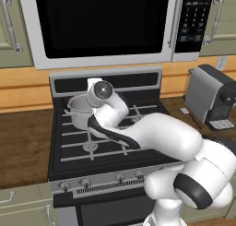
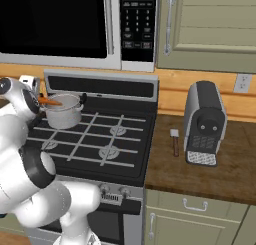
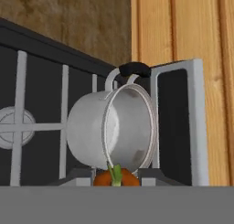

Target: Put the carrot and mushroom in the pot. Retrieve the spatula and lightly stir the vegetables in the pot.

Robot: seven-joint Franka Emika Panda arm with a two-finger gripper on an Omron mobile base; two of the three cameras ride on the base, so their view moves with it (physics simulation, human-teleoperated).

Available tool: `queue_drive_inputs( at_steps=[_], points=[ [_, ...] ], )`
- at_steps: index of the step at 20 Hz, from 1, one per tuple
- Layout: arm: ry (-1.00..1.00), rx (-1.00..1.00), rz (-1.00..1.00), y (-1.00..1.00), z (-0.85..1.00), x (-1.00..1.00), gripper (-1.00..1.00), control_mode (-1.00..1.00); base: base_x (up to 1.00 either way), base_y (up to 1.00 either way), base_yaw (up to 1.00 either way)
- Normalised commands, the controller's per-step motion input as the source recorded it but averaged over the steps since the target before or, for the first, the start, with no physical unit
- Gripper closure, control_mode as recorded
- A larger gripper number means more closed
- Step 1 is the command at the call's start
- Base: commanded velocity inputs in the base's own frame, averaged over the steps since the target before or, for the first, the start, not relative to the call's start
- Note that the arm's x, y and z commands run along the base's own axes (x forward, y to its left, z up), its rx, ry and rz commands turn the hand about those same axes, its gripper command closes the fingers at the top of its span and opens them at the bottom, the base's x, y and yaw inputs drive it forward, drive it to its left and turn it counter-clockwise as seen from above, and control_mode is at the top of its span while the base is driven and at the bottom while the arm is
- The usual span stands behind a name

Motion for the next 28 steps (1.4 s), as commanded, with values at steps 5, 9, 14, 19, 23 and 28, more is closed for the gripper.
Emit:
queue_drive_inputs(
  at_steps=[5,9,14,19,23,28],
  points=[
    [0.01,-0.10,0.14,0.24,-0.03,0.54,1.00,-1.00,0.00,0.00,0.00],
    [0.03,-0.07,0.10,0.03,-0.09,0.65,1.00,-1.00,0.00,0.00,0.00],
    [0.11,-0.12,0.06,0.12,-0.35,0.61,1.00,-1.00,0.00,0.00,0.00],
    [0.08,-0.15,0.04,0.21,-0.39,0.45,1.00,-1.00,0.00,0.00,0.00],
    [0.06,-0.14,0.05,0.22,-0.31,0.42,1.00,-1.00,0.00,0.00,0.00],
    [0.07,-0.13,0.04,0.15,-0.30,0.42,1.00,-1.00,0.00,0.00,0.00]
  ],
)
